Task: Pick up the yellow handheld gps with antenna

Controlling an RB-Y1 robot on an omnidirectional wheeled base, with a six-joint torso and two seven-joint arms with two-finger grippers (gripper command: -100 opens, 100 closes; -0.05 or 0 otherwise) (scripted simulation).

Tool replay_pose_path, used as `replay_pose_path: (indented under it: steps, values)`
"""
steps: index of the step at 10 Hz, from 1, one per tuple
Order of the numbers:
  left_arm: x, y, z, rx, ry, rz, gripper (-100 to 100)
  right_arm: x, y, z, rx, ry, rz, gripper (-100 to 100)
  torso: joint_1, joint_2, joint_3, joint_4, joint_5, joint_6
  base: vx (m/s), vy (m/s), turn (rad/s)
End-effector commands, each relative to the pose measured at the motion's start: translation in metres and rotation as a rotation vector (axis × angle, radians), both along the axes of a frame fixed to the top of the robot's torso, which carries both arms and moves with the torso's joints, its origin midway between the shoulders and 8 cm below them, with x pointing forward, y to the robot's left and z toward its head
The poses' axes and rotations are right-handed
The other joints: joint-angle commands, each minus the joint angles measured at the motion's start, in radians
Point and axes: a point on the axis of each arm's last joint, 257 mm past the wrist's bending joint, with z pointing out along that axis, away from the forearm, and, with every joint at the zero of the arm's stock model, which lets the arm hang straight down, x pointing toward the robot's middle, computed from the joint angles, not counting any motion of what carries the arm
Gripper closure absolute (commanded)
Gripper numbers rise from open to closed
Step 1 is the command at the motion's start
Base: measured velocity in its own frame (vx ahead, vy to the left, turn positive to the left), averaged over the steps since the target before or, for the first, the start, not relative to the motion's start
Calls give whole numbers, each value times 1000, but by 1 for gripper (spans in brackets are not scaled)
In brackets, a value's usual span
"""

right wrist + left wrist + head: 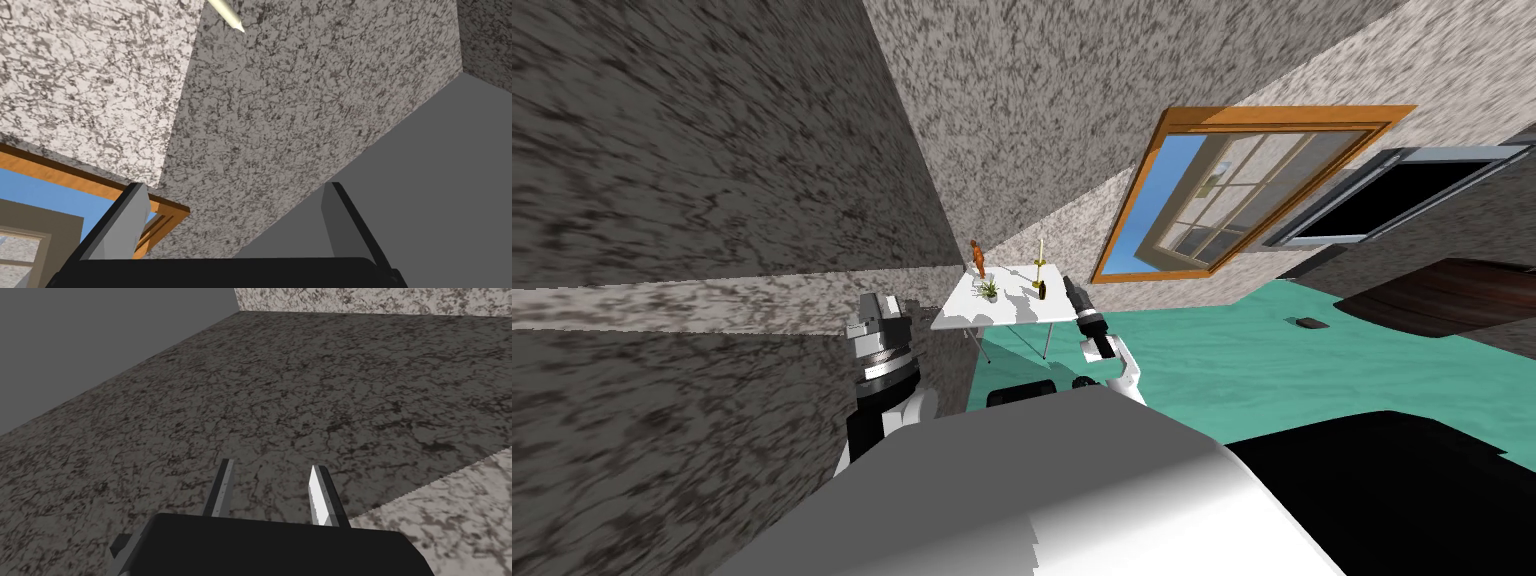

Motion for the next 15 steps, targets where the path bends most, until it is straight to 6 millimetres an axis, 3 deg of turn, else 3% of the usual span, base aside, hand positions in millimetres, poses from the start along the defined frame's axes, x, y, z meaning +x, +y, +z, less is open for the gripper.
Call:
replay_pose_path:
  steps: [1, 9, 15]
  values:
    - [0, 0, 0, 0, 0, 0, 0, 6, -5, -3, -22, 20, -16, -100, 0, 0, 0, 0, 0, 0, -36, 22, -16]
    - [0, 0, 0, 0, 0, 0, 0, 69, -18, -67, -238, 225, -141, -100, 3, -3, -2, -1, 1, 0, -17, 48, -72]
    - [0, 0, 0, 0, 0, 0, 0, 100, -24, -113, -346, 370, -197, -100, 3, -5, -3, -1, 1, 0, 13, 71, -52]
